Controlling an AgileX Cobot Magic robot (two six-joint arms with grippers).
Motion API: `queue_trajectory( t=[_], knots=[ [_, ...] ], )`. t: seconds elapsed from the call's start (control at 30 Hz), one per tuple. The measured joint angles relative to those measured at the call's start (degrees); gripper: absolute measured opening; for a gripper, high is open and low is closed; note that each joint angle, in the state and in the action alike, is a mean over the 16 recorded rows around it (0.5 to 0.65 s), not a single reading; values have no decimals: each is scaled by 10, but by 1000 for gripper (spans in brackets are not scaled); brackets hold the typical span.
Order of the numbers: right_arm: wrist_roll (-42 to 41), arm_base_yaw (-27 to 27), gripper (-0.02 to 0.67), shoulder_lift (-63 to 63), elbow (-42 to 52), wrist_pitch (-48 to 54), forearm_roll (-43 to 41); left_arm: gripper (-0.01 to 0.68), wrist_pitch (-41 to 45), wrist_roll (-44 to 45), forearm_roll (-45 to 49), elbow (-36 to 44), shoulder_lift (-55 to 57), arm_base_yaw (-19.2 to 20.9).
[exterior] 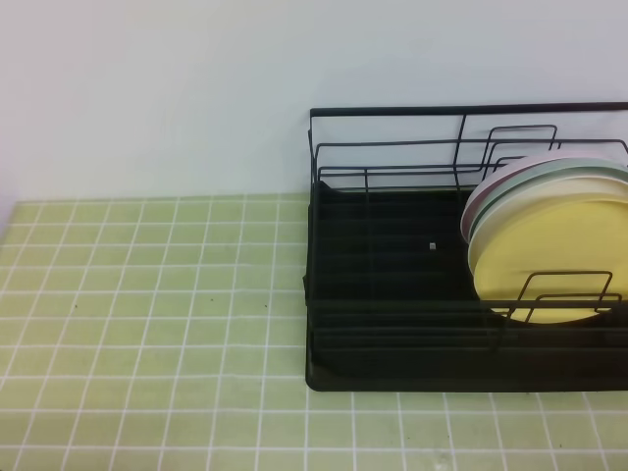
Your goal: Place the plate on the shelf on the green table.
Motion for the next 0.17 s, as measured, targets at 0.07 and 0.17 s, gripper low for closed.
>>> queue_trajectory(
  t=[0.07, 0.17],
  knots=[
    [0, 0, -3, 0, 0, 0, 0, -2, 0, 0, 0, 0, 0, 0],
    [0, 0, -3, 0, 0, 0, 0, -2, 0, 0, 0, -1, 0, 0]
  ],
)
